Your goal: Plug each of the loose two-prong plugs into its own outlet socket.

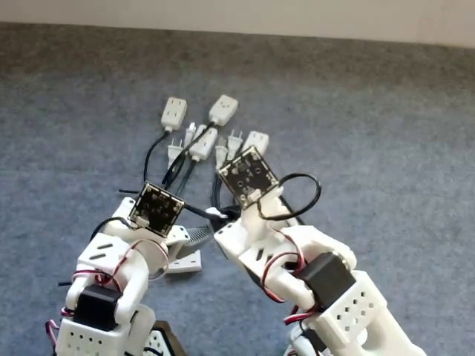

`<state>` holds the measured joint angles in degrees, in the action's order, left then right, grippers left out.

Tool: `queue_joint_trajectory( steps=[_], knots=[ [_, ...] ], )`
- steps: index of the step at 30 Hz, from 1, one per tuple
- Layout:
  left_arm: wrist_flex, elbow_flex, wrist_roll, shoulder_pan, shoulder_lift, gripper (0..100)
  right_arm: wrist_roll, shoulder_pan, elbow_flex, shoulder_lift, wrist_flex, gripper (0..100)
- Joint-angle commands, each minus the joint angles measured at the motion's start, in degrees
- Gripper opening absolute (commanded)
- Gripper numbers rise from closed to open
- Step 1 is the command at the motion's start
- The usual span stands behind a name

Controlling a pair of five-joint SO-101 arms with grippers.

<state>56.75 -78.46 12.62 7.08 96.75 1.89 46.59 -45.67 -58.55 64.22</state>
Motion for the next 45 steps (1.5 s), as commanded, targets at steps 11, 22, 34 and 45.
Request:
queue_joint_trajectory(
  steps=[11,22,34,45],
  knots=[
    [3.78,3.03,0.0,-1.1,1.1,41,1.85,-4.0,0.48,4.44,3.12,0.5],
    [3.34,14.9,-8.62,-21.85,-4.88,41,-1.49,1.54,9.89,22.29,5.49,0.5],
    [-13.98,27.38,-18.11,-38.99,-51.74,41,-9.14,6.73,23.43,30.64,18.15,0.6],
    [-13.45,48.57,-18.11,-53.93,-74.95,41,-14.59,7.34,22.64,35.03,12.88,0.6]
  ],
)
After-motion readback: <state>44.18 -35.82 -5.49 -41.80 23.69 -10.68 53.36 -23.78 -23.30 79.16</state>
